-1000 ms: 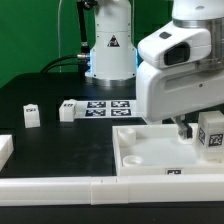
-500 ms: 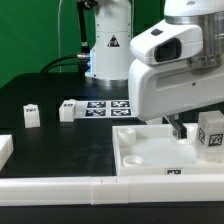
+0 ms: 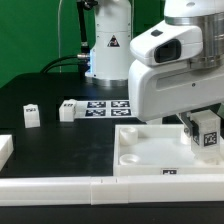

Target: Assemble one leg

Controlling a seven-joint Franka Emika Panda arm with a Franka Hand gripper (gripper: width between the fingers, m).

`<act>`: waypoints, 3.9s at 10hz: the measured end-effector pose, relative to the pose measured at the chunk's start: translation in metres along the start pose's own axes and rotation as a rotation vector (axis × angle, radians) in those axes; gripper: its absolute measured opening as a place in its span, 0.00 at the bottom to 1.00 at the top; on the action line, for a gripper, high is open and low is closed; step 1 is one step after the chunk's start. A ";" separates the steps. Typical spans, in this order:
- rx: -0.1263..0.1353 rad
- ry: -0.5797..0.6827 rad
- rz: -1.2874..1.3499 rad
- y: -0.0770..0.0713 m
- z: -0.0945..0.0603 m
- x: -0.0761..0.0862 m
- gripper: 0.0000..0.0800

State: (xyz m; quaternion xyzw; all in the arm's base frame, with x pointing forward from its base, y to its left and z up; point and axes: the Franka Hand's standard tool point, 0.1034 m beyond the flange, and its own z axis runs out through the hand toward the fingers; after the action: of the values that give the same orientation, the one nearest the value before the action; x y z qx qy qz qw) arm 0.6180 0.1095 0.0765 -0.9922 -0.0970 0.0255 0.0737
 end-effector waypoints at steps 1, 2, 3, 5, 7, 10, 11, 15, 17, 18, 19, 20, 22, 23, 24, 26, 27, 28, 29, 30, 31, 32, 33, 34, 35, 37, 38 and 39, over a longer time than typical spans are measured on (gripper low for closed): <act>0.000 0.000 0.017 0.000 0.000 0.000 0.36; 0.001 0.000 0.069 0.000 0.000 0.000 0.36; 0.009 0.009 0.264 -0.001 0.001 0.001 0.36; 0.010 0.023 0.520 -0.004 0.002 0.002 0.36; -0.001 0.047 0.790 -0.005 0.003 0.003 0.36; -0.027 0.069 1.108 -0.007 0.003 0.003 0.36; -0.031 0.076 1.220 -0.008 0.003 0.004 0.36; -0.025 0.072 1.211 -0.009 0.004 0.003 0.57; -0.030 0.066 0.980 -0.013 0.004 0.003 0.80; -0.034 0.061 0.846 -0.015 0.005 0.003 0.80; -0.041 0.046 0.632 -0.014 0.005 0.001 0.81; -0.045 0.040 0.517 -0.014 0.007 0.001 0.81; -0.054 0.009 0.204 -0.018 0.010 -0.002 0.81; -0.063 -0.010 0.099 -0.020 0.011 -0.004 0.81; -0.078 -0.038 -0.093 -0.020 0.010 -0.003 0.81; -0.077 -0.038 -0.190 -0.019 0.009 -0.002 0.81; -0.077 -0.038 -0.189 -0.019 0.009 -0.002 0.69; -0.077 -0.038 -0.189 -0.019 0.009 -0.002 0.52; -0.081 -0.038 -0.189 -0.016 0.009 -0.002 0.52; -0.083 -0.038 -0.175 -0.014 0.009 -0.002 0.37; -0.083 -0.036 -0.139 -0.015 0.009 -0.002 0.37; -0.083 -0.035 -0.137 -0.015 0.009 -0.002 0.37; -0.083 0.004 -0.001 -0.015 0.009 -0.001 0.37; -0.085 0.013 0.153 -0.016 0.010 -0.004 0.37; -0.086 0.023 0.316 -0.016 0.010 -0.003 0.37; -0.091 0.043 0.522 -0.016 0.010 -0.002 0.37; -0.093 0.055 0.664 -0.017 0.011 -0.002 0.37; -0.095 0.068 0.793 -0.018 0.011 -0.002 0.37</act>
Offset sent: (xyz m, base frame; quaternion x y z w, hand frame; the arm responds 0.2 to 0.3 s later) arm -0.0081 -0.0054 -0.0075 -0.0217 0.0130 0.3902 0.9204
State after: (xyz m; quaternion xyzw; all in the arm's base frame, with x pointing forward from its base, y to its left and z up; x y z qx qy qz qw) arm 0.6121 0.1284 0.0681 -0.9553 0.2948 0.0146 0.0152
